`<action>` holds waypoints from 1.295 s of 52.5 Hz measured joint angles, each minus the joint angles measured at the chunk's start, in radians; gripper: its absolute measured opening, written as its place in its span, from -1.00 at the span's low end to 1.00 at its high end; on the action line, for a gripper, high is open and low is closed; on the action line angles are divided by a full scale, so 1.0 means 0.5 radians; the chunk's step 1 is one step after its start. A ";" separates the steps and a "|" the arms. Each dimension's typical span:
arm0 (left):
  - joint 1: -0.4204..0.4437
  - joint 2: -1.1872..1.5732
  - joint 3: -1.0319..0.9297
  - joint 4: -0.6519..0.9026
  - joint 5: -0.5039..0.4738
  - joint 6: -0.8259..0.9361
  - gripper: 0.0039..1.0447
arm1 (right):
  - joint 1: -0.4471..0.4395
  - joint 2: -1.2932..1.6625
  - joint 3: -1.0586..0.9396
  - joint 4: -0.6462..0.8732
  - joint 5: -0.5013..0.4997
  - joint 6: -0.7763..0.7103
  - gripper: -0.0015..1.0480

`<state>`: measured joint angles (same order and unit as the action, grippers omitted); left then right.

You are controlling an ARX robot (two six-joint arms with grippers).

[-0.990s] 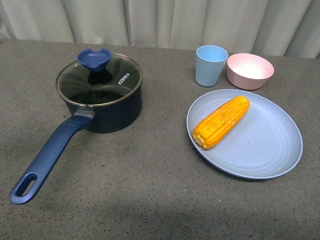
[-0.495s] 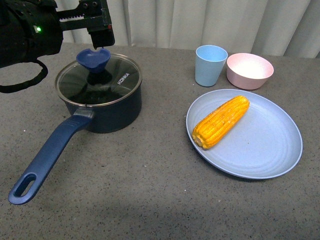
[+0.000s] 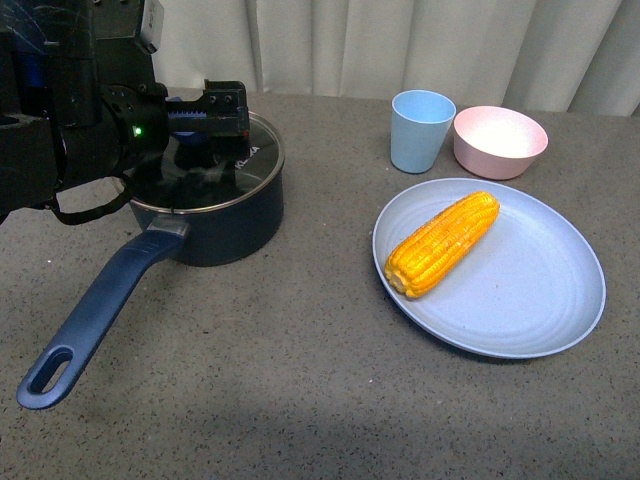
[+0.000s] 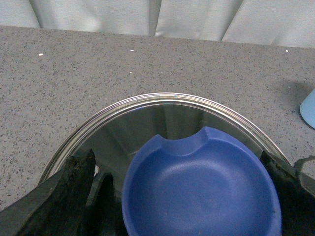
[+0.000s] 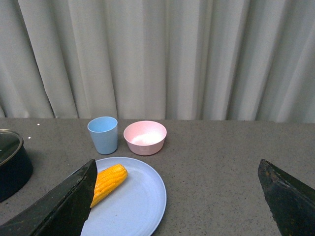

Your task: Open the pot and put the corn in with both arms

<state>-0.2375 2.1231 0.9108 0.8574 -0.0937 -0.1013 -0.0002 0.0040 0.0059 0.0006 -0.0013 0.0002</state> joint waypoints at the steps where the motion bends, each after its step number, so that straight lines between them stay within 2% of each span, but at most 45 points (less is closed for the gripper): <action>1: 0.000 0.002 0.000 0.002 0.001 0.000 0.88 | 0.000 0.000 0.000 0.000 -0.001 0.000 0.82; 3: 0.002 0.002 -0.001 0.011 0.001 0.002 0.87 | 0.000 0.000 0.000 0.000 -0.001 0.000 0.82; 8: 0.004 0.002 -0.008 0.028 0.023 0.005 0.50 | 0.000 0.000 0.000 0.000 0.000 0.000 0.82; 15: 0.002 0.002 -0.014 0.037 0.037 0.002 0.21 | 0.000 0.000 0.000 0.000 -0.001 0.000 0.82; 26: 0.013 -0.082 -0.085 0.055 0.053 -0.026 0.19 | 0.000 0.000 0.000 0.000 -0.001 0.000 0.82; 34: 0.108 -0.275 -0.181 0.106 0.071 -0.065 0.19 | 0.000 0.000 0.000 0.000 0.000 0.000 0.82; 45: 0.426 -0.352 -0.272 0.247 0.134 -0.047 0.19 | 0.000 0.000 0.000 0.000 0.000 0.000 0.82; 52: 0.673 -0.182 -0.340 0.500 0.190 0.032 0.18 | 0.000 0.000 0.000 0.000 -0.001 0.000 0.82; 59: 0.866 0.014 -0.338 0.620 0.253 0.058 0.18 | 0.000 0.000 0.000 0.000 -0.001 0.000 0.82; 68: 0.922 0.213 -0.301 0.638 0.320 0.034 0.18 | 0.000 0.000 0.000 0.000 -0.001 0.000 0.82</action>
<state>0.2234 2.2295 0.7605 1.1763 0.0666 -0.0841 -0.0002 0.0040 0.0059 0.0006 -0.0017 0.0002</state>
